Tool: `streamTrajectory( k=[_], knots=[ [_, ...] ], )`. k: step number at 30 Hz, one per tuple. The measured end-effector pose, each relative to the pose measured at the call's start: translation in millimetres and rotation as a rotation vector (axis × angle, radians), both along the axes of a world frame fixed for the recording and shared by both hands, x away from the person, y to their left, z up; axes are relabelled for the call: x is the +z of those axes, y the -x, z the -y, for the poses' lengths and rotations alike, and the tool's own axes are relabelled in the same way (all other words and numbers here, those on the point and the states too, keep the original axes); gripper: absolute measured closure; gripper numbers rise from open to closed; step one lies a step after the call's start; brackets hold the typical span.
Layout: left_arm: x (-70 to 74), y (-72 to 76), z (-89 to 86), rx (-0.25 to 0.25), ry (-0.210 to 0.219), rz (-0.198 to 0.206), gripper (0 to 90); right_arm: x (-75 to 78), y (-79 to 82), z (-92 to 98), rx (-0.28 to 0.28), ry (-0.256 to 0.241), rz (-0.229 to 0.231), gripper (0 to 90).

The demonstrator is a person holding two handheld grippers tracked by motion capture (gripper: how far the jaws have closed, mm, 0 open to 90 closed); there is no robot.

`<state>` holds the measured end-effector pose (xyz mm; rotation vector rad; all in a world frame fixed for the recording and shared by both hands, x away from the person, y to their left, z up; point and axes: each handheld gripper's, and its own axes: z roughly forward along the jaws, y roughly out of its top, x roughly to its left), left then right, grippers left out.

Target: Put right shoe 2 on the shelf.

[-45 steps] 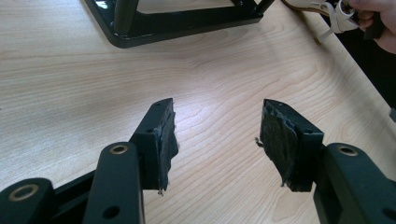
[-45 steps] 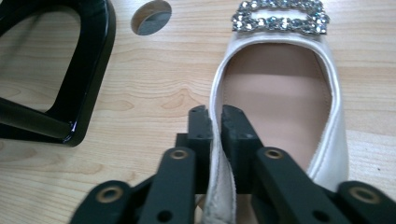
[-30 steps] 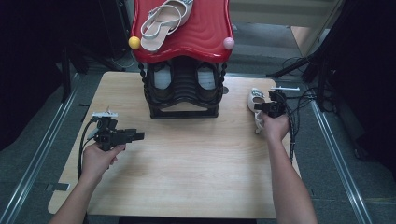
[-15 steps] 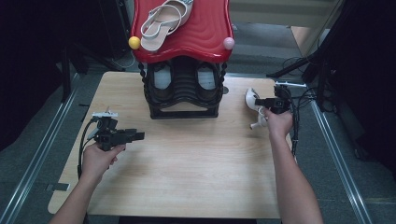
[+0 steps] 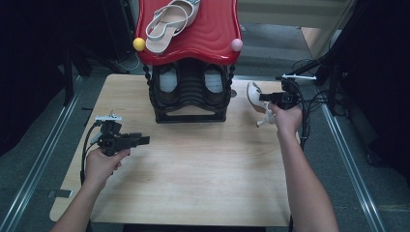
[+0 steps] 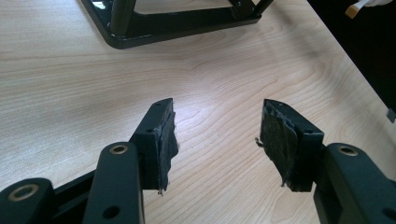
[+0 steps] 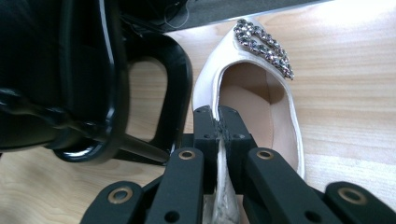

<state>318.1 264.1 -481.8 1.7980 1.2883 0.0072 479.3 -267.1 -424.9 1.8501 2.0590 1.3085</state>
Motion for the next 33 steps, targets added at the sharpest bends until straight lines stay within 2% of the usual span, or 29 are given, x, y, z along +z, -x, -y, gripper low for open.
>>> streamTrajectory(
  k=[4, 10, 25, 30, 33],
  knots=[
    [0.1, -0.2, 0.7, 0.0, 0.002, -0.001, 45.2, 12.2, -0.3, -0.1, 0.004, -0.011, 0.001, 88.4],
    [0.0, -0.8, 1.8, -0.004, 0.001, 0.0, 45.2, 35.1, 0.1, -3.8, 0.015, -0.001, 0.021, 88.4],
    [0.1, -1.5, 3.3, -0.009, 0.005, -0.002, 45.3, 109.3, -5.5, -20.5, 0.039, 0.002, 0.084, 88.4],
    [-0.3, -1.9, 4.3, -0.008, 0.002, 0.001, 45.3, 133.9, -7.7, -26.8, 0.037, -0.026, 0.101, 88.4],
    [-0.1, -1.7, 4.2, -0.009, 0.004, 0.001, 45.3, 148.3, -9.4, -31.4, 0.037, -0.019, 0.113, 88.4]
  ],
)
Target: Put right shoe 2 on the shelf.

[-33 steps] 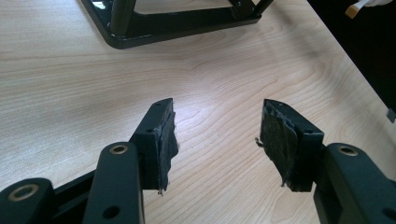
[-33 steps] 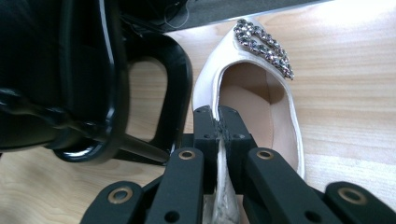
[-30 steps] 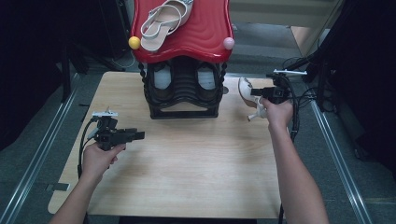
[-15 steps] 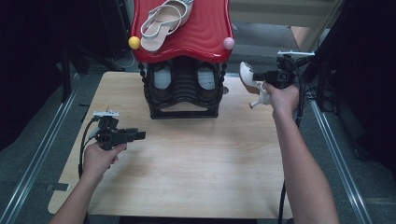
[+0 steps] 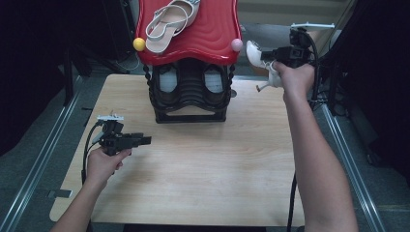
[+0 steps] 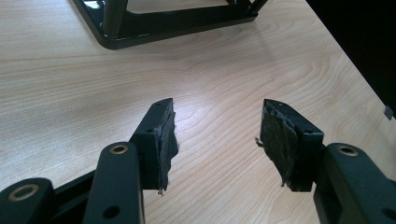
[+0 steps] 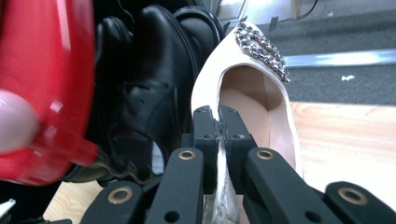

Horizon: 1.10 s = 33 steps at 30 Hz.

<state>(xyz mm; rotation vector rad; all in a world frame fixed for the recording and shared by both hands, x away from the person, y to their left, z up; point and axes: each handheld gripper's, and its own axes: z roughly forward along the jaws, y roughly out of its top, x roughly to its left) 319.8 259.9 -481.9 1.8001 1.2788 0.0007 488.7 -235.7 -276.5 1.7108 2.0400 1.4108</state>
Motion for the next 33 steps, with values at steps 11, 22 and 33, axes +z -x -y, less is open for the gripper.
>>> streamTrajectory(
  k=[11, 22, 33],
  knots=[
    [0.6, 0.1, 0.4, -0.012, -0.002, -0.005, 45.3, 61.3, 0.5, -19.8, 0.014, 0.012, 0.072, 88.4],
    [0.6, 0.1, 0.6, -0.012, 0.0, 0.0, 45.4, 120.5, 7.2, -41.0, 0.019, 0.01, 0.158, 88.4],
    [1.1, 0.0, 0.7, -0.012, 0.008, 0.002, 45.3, 155.4, 8.0, -81.3, 0.07, 0.035, 0.253, 88.4]
  ],
)
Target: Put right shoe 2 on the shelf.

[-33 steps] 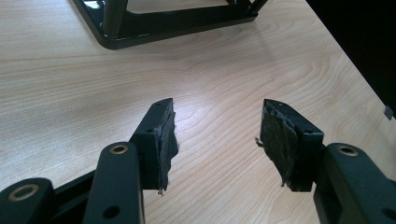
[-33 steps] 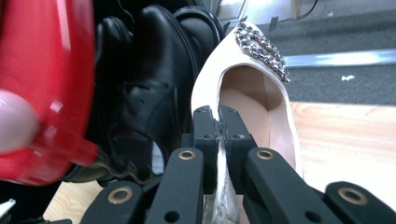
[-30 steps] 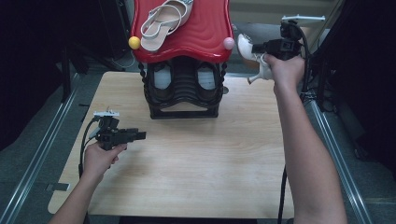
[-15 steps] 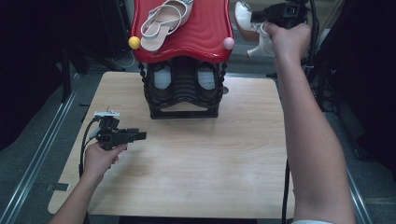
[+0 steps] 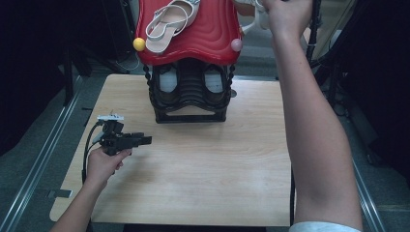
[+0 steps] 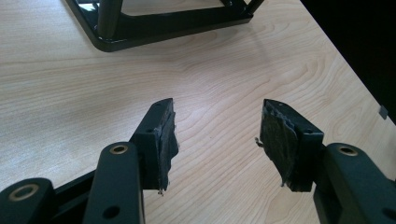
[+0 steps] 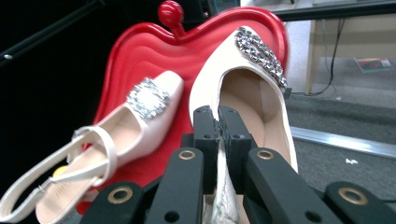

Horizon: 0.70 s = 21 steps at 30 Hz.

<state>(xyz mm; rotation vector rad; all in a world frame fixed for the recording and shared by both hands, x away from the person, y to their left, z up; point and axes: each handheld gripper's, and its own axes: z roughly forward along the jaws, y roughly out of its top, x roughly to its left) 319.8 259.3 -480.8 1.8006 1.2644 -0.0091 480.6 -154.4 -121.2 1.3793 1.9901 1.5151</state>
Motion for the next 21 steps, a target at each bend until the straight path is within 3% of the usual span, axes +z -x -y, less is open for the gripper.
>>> streamTrajectory(
  k=[5, 12, 17, 21],
  knots=[
    [0.4, 0.7, -0.4, -0.004, 0.001, 0.003, 45.4, -0.3, -9.5, -20.3, 0.023, 0.013, 0.021, 88.4],
    [-0.4, -0.1, -2.9, 0.011, 0.014, 0.001, 45.3, -22.3, -17.7, -47.2, 0.059, 0.062, 0.049, 88.4],
    [1.1, 2.1, -1.6, 0.003, 0.018, 0.003, 45.2, -38.0, -9.6, -65.9, 0.084, 0.16, 0.134, 88.4],
    [1.2, 2.0, -1.7, -0.003, 0.017, 0.002, 45.3, -44.2, -4.9, -64.7, 0.085, 0.173, 0.168, 88.4]
  ],
)
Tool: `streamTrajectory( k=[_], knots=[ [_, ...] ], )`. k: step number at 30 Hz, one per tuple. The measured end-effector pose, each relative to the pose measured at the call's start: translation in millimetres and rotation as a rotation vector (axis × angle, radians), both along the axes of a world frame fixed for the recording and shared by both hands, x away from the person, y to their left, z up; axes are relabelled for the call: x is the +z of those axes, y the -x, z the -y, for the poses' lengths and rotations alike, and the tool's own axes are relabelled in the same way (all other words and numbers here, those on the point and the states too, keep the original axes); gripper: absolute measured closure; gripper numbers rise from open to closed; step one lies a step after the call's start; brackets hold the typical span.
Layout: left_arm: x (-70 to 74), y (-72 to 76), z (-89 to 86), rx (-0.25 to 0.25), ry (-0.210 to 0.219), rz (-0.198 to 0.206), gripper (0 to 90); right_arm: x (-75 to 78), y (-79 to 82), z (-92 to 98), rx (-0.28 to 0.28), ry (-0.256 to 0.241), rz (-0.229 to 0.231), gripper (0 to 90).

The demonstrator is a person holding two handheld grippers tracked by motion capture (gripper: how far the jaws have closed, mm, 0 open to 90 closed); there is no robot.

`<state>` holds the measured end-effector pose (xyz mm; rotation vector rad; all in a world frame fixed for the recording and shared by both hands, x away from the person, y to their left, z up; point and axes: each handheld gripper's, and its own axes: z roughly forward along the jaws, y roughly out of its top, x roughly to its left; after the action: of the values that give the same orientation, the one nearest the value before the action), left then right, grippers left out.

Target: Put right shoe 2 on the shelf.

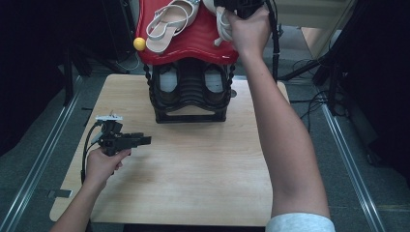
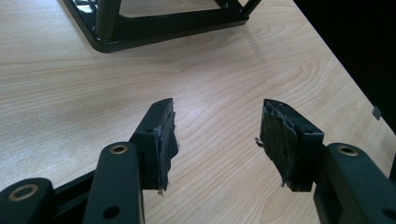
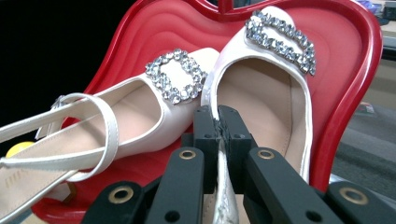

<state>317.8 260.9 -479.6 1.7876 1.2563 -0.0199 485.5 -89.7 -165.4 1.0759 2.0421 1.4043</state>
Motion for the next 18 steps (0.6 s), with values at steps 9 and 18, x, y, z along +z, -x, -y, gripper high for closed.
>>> streamTrajectory(
  k=[9, 18],
  knots=[
    [-0.1, -0.2, 0.4, 0.001, -0.005, -0.001, 45.2, -10.1, 5.0, -1.3, 0.005, 0.018, -0.01, 88.4],
    [-0.5, -0.6, 1.3, -0.001, -0.004, -0.004, 45.2, -9.0, 10.1, -6.7, -0.034, 0.048, -0.013, 88.1]
  ],
)
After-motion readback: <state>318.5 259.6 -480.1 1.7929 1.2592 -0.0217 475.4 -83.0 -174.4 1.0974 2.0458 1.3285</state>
